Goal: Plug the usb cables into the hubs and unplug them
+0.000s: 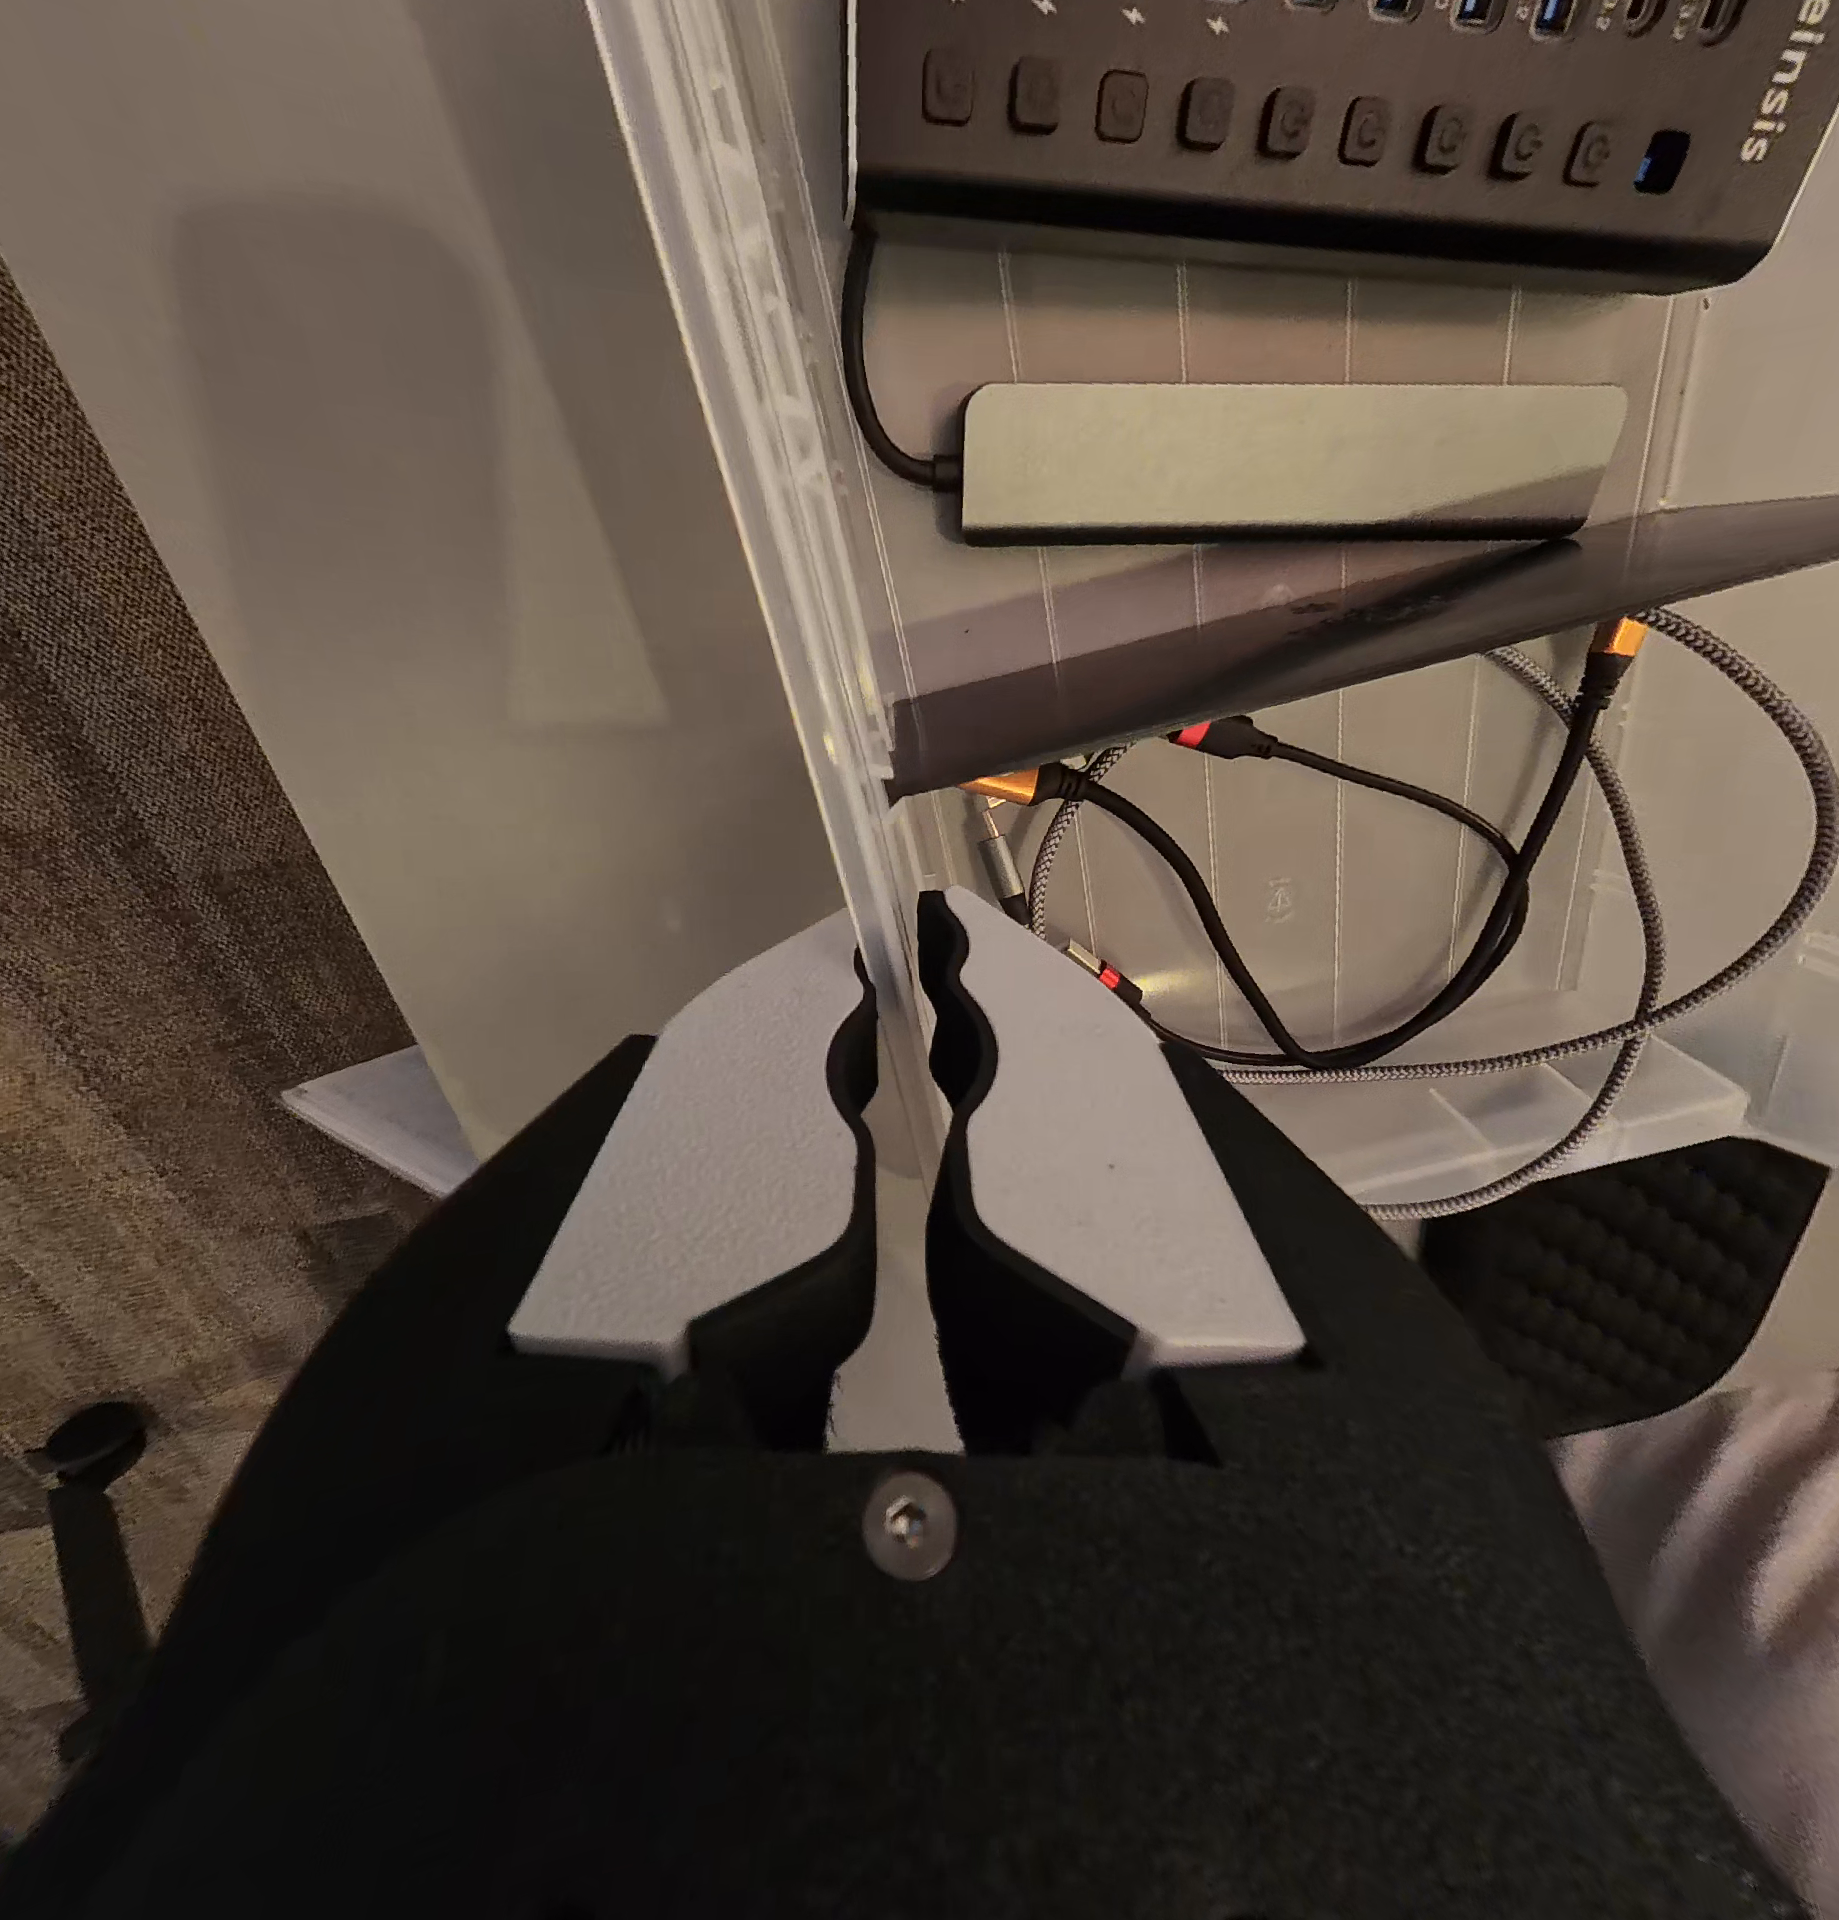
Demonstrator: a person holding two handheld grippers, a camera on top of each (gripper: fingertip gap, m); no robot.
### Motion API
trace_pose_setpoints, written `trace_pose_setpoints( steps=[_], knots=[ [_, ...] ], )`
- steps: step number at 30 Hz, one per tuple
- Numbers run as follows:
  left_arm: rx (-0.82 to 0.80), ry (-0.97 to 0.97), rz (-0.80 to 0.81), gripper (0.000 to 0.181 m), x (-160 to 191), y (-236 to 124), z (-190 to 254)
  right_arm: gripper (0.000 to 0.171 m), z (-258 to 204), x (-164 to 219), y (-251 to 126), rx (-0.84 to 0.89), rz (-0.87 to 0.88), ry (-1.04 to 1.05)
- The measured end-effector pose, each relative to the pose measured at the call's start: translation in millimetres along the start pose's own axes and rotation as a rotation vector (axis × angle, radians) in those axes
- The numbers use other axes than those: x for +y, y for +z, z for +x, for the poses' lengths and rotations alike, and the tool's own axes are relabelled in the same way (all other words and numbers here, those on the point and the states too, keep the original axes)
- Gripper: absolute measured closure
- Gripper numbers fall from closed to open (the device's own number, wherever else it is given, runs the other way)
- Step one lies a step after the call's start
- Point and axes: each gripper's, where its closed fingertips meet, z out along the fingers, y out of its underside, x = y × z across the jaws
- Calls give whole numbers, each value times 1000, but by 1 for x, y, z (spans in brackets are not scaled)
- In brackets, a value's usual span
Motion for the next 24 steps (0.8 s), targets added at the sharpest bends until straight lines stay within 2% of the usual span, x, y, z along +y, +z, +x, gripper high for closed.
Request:
trace_pose_setpoints(
  steps=[9,15,20,24],
  knots=[
    [-10,36,13,176,-5,0,-2,165,5,1,1,12,-11,-50],
    [4,41,147,175,-11,-4,-2,165,6,-2,1,25,14,-100],
    [24,118,376,149,-19,-46,8,162,6,-7,-8,62,84,-193],
    [124,409,374,136,12,-66,61,139,0,-26,-43,102,271,-266]
  ],
)
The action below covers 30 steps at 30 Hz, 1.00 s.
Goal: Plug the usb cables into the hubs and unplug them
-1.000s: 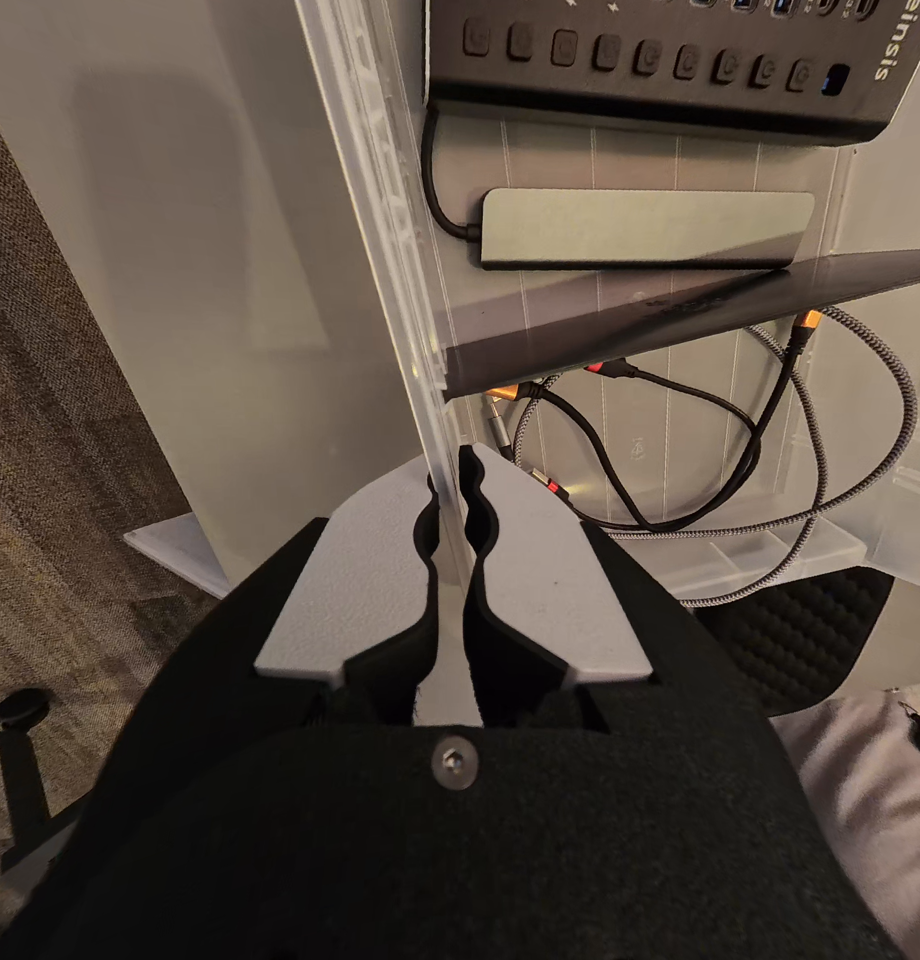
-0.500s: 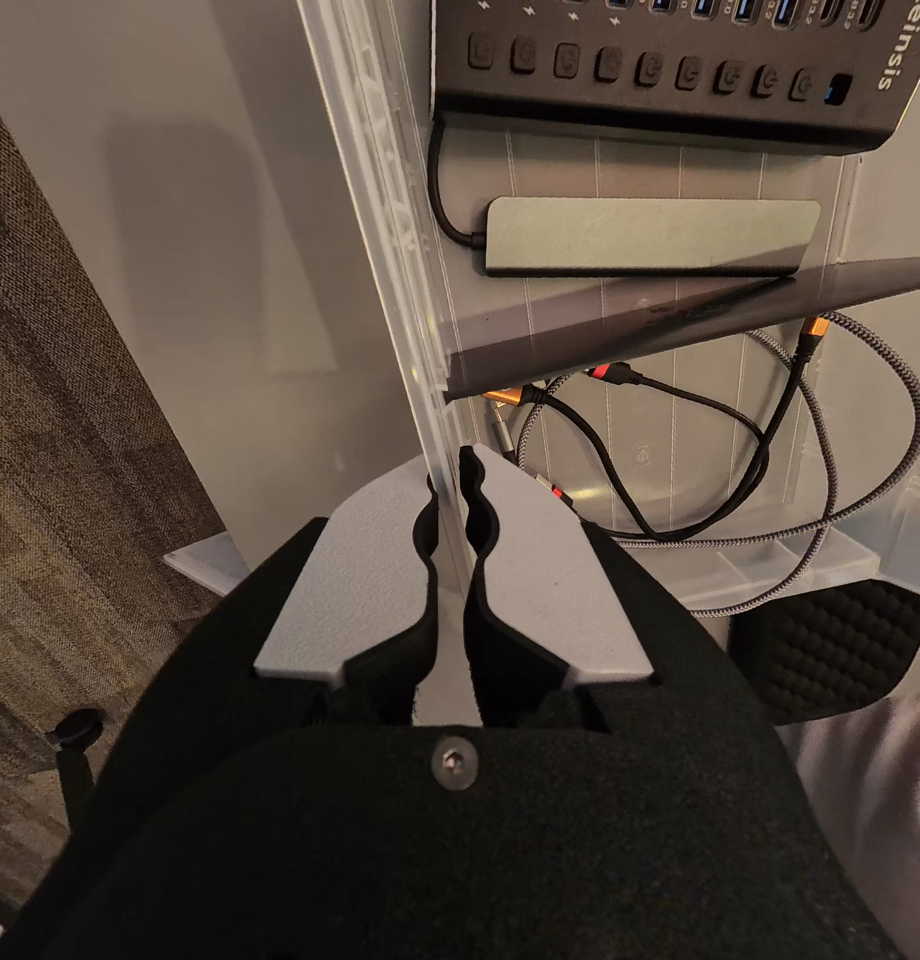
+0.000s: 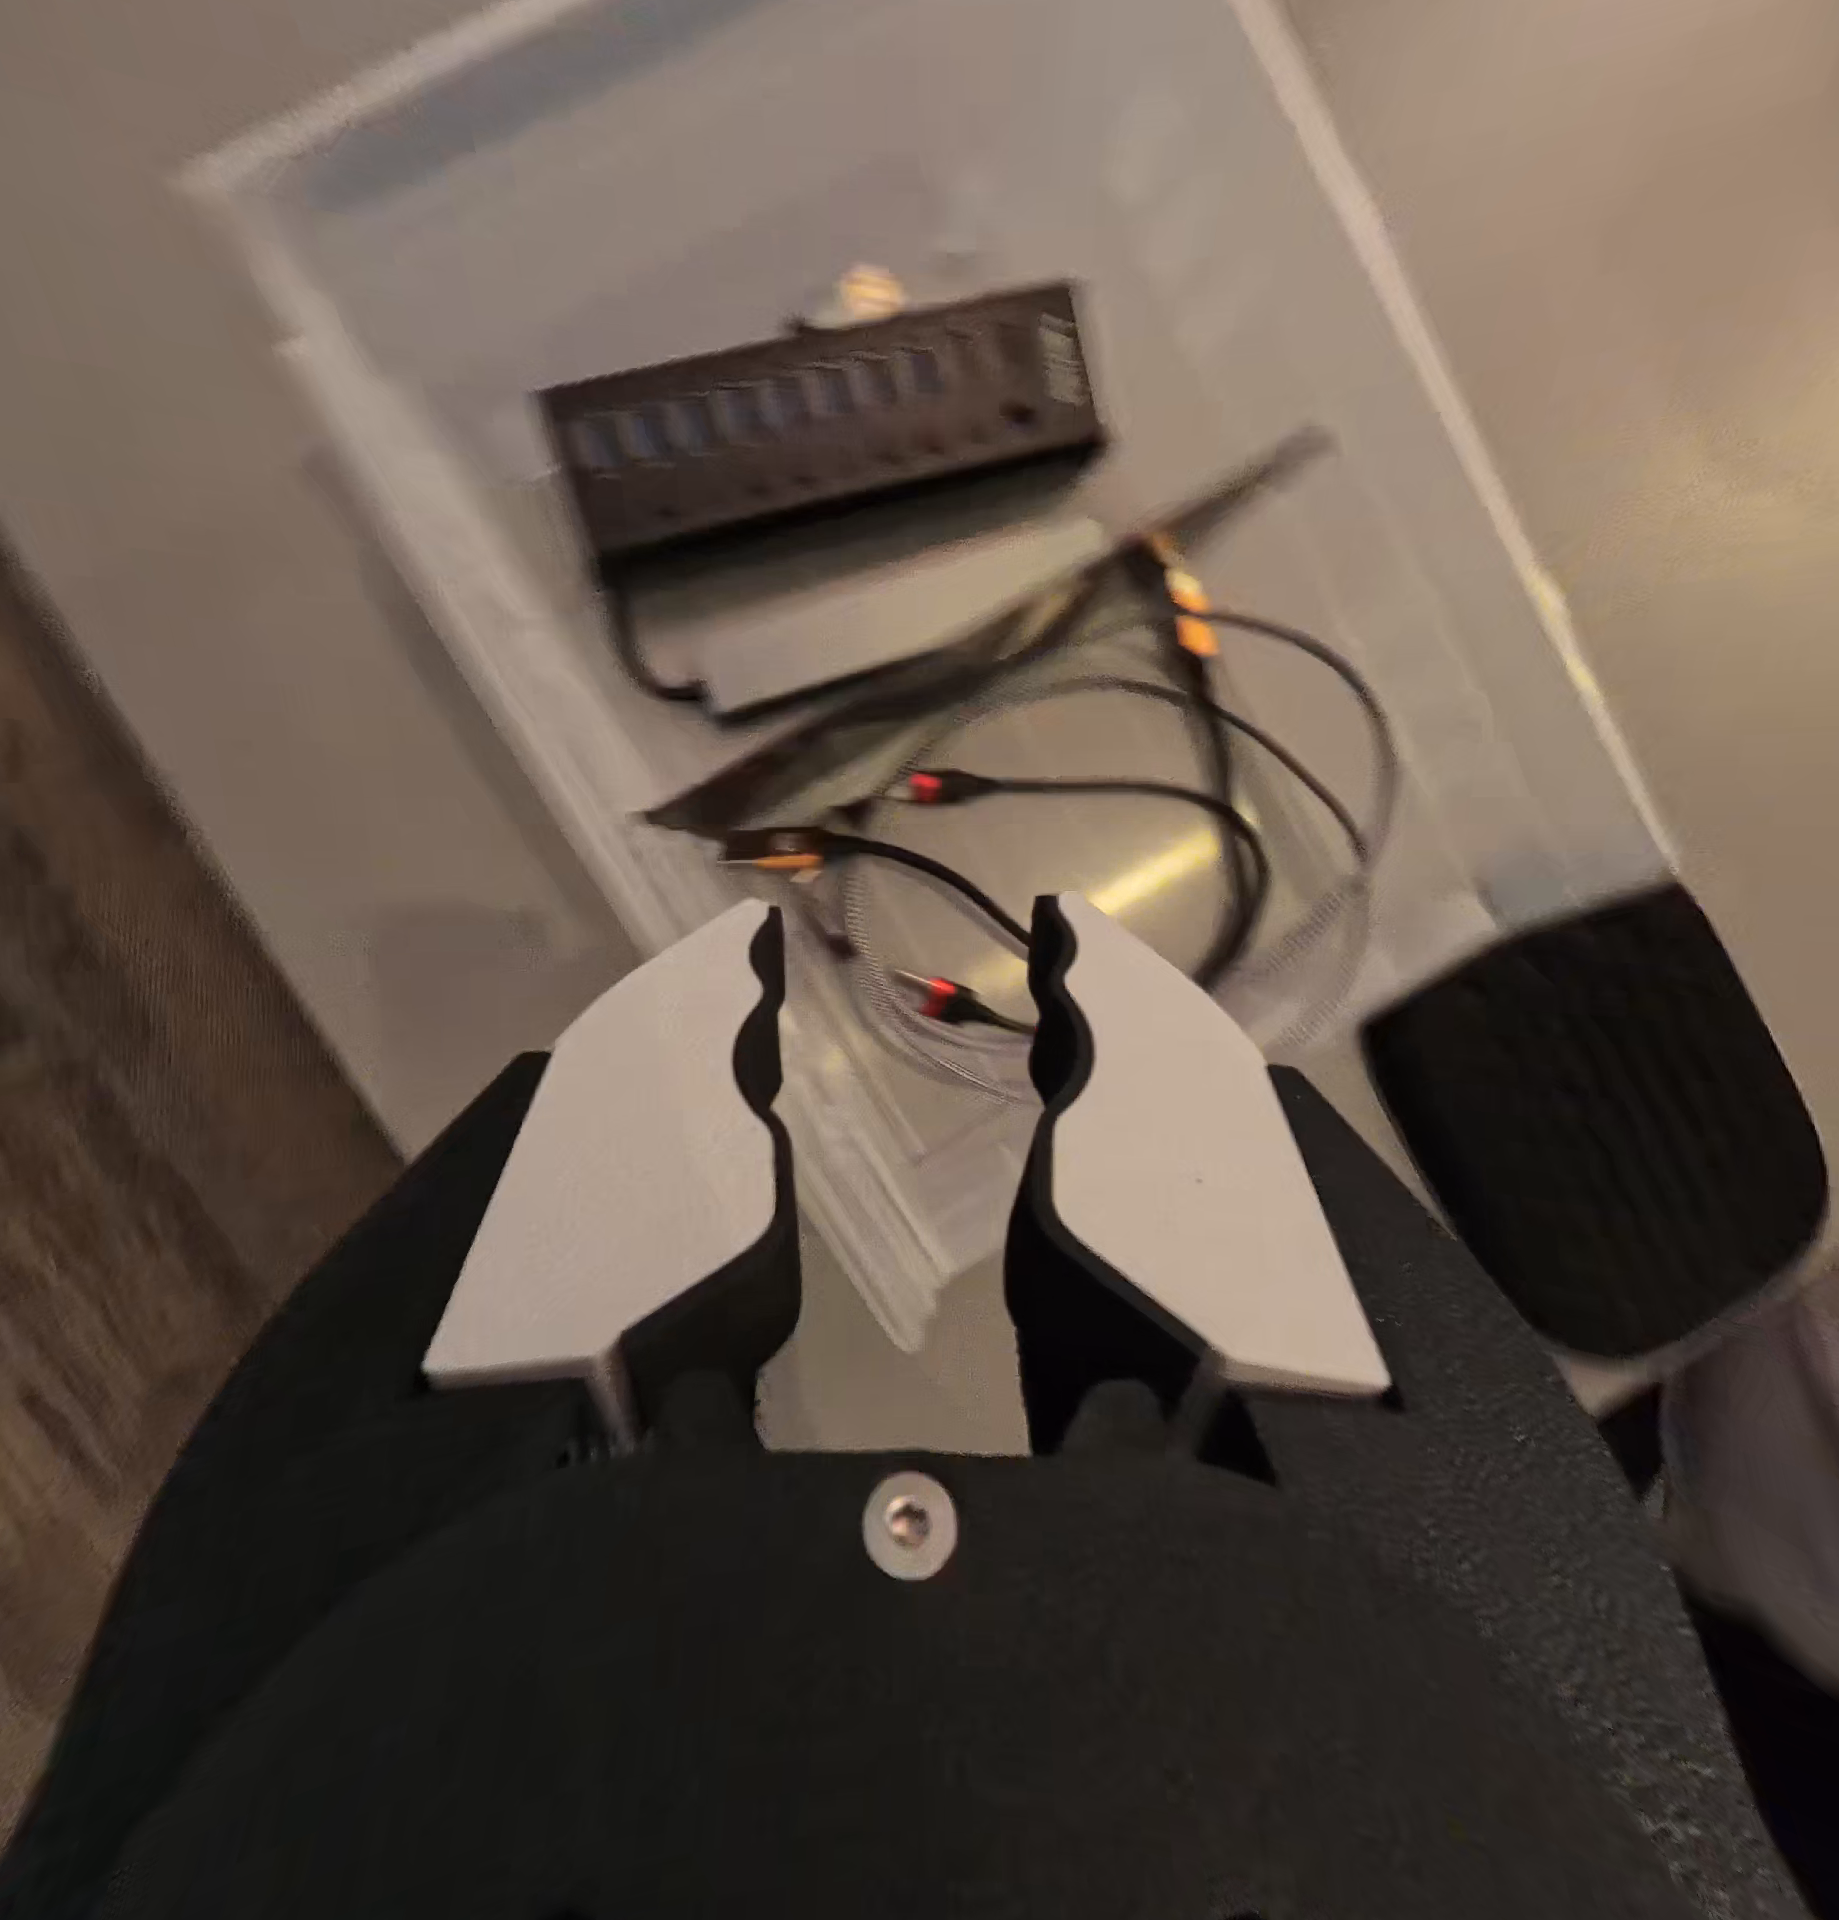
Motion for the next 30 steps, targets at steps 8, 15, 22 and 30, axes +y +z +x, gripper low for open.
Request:
trace_pose_setpoints(
  steps=[8,15,22,30],
  knots=[
    [55,467,-166,142,49,34,96,124,-66,-70,-91,-60,440,-249],
    [61,439,-338,156,77,63,93,134,-175,-110,-163,-354,755,-388],
    [63,409,-358,173,69,50,94,142,-259,-109,-240,-729,1017,-523],
    [-107,261,-158,178,-18,-29,79,165,-243,-102,-257,-759,1273,-485]
  ],
)
